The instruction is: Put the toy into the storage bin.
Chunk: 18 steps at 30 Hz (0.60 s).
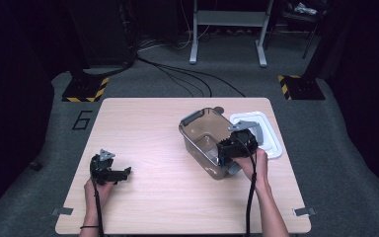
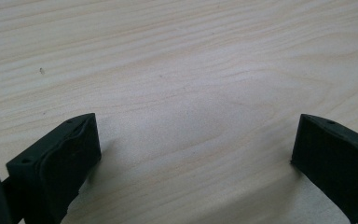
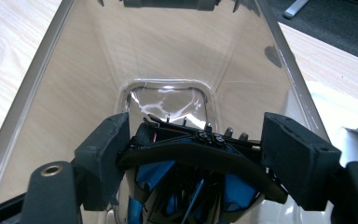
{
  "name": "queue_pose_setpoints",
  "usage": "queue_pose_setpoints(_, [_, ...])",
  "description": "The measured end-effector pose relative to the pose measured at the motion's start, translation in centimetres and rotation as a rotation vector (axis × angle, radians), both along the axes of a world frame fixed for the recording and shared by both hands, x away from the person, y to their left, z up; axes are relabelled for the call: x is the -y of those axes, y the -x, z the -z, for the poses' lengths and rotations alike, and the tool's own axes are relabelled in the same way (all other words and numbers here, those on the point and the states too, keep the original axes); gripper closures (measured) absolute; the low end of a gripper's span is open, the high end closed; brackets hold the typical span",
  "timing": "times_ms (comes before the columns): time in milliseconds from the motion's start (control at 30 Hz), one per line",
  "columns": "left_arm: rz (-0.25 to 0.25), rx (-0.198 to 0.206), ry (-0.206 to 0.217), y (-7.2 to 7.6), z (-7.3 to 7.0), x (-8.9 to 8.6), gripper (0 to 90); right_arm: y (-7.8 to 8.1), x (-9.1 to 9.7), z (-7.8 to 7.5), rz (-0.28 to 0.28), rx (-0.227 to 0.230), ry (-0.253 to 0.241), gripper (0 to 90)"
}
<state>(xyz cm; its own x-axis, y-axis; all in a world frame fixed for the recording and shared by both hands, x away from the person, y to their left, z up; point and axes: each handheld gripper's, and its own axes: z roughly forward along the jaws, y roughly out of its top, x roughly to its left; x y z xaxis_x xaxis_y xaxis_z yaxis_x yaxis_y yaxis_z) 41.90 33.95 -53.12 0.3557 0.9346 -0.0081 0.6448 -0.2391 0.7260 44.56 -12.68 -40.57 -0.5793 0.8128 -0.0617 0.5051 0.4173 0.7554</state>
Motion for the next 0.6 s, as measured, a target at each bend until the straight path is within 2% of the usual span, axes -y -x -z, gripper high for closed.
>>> queue_pose_setpoints(167, [0.0, 0.0, 0.001, 0.0, 0.0, 0.0, 1.0, 0.4, 0.1, -0.3, -0.013, 0.0, 0.025, 24.6])
queue_pose_setpoints(200, [0.0, -0.001, 0.002, 0.0, 0.0, 0.0, 1.0, 0.6, 0.1, -0.3, -0.006, -0.012, 0.023, 24.6])
queue_pose_setpoints(600, [0.0, 0.0, 0.001, 0.0, 0.0, 0.0, 1.0, 1.2, 0.7, -0.6, -0.017, -0.023, 0.032, 24.9])
